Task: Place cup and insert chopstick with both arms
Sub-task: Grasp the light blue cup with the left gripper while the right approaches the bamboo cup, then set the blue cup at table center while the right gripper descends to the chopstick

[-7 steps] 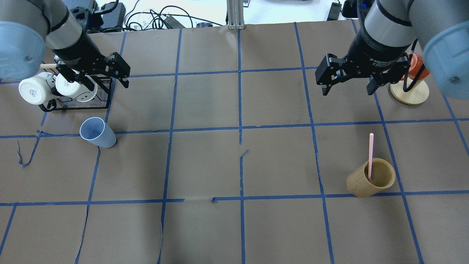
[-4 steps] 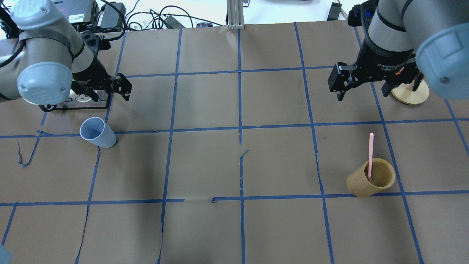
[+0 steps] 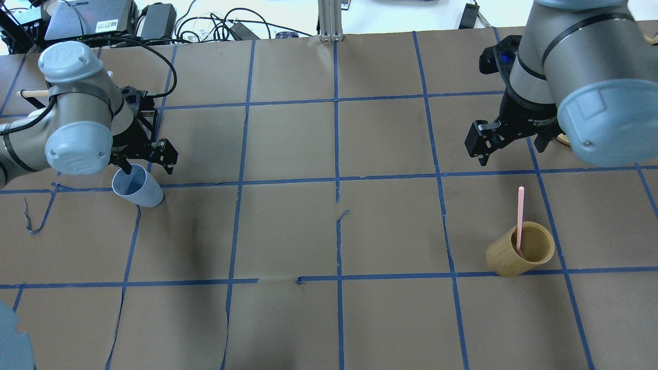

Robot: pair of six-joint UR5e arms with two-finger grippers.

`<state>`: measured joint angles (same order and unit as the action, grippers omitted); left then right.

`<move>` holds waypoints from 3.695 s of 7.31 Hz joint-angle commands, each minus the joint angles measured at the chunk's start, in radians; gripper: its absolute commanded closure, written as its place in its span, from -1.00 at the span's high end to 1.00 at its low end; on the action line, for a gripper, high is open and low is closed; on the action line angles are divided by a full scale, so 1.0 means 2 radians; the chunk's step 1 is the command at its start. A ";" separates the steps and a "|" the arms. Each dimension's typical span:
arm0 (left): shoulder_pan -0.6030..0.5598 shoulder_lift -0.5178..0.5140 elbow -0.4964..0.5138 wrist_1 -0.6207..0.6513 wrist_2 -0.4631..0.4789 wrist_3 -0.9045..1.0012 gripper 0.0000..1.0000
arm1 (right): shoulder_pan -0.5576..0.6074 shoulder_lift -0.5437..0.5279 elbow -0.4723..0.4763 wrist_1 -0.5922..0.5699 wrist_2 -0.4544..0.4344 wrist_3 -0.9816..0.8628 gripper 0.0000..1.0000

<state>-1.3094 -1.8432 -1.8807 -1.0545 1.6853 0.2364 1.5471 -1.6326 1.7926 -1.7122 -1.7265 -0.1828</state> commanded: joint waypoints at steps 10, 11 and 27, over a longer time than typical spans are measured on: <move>-0.124 -0.052 0.116 0.029 -0.058 -0.244 -1.00 | -0.088 -0.005 0.038 -0.059 0.043 -0.229 1.00; -0.158 -0.072 0.135 0.033 -0.063 -0.340 -1.00 | -0.088 -0.011 0.057 -0.070 0.043 -0.227 0.99; -0.294 -0.189 0.323 0.033 -0.078 -0.544 1.00 | -0.088 -0.053 0.135 -0.079 0.059 -0.228 -0.78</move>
<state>-1.9011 -2.2249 -1.2882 -0.9835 1.5286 -0.8974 1.3714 -1.7395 2.0647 -1.8698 -1.6097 -0.6382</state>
